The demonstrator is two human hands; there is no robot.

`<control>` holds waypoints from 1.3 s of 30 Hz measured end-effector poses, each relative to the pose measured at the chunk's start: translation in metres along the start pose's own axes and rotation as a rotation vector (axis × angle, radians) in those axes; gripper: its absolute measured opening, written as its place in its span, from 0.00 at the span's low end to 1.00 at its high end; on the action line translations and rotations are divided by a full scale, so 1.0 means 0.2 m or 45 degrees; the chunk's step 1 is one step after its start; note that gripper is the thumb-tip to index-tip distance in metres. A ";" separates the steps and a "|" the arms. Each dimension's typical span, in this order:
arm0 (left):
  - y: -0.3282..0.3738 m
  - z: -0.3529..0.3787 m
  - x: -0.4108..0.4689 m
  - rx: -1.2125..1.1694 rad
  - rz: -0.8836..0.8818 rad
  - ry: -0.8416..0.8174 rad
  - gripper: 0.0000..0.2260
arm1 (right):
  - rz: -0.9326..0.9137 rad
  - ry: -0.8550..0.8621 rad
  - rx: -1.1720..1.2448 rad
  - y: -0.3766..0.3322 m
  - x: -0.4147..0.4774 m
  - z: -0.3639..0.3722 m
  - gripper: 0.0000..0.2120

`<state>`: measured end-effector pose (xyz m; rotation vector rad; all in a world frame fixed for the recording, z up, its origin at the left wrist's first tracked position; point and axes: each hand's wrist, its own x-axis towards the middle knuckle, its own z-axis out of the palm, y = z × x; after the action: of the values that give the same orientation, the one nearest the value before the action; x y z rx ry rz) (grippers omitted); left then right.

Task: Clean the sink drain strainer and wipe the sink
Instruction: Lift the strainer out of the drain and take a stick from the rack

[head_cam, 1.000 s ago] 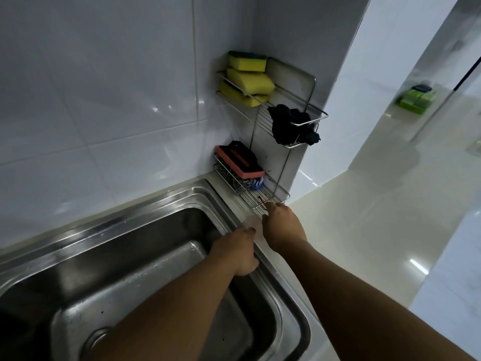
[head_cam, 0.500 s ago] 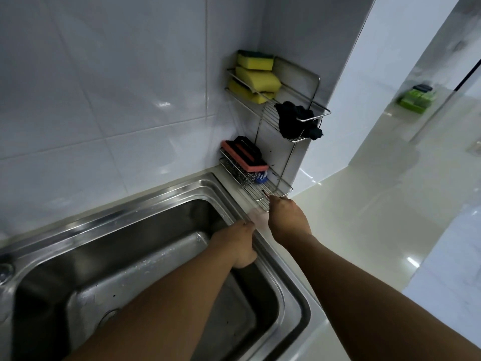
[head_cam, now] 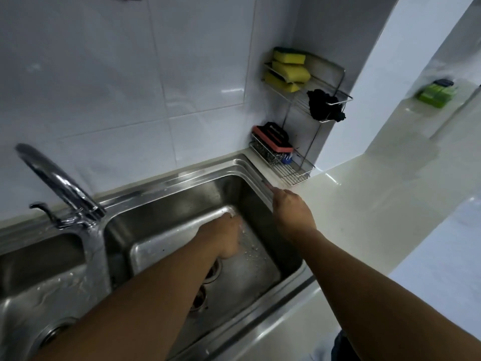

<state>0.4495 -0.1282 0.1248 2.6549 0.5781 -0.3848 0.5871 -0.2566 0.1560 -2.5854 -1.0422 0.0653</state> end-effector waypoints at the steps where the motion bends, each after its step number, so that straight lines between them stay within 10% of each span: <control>1: -0.05 0.02 -0.05 0.002 -0.020 -0.003 0.31 | -0.001 -0.038 0.010 -0.04 -0.04 0.02 0.15; 39: -0.54 0.91 -0.12 0.066 -0.276 -0.178 0.29 | 0.027 -0.563 -0.176 -0.39 -0.44 0.95 0.12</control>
<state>0.3465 -0.1244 -0.0627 2.5947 0.8234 -0.6504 0.4387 -0.2054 -0.0032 -2.7765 -1.1994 0.6145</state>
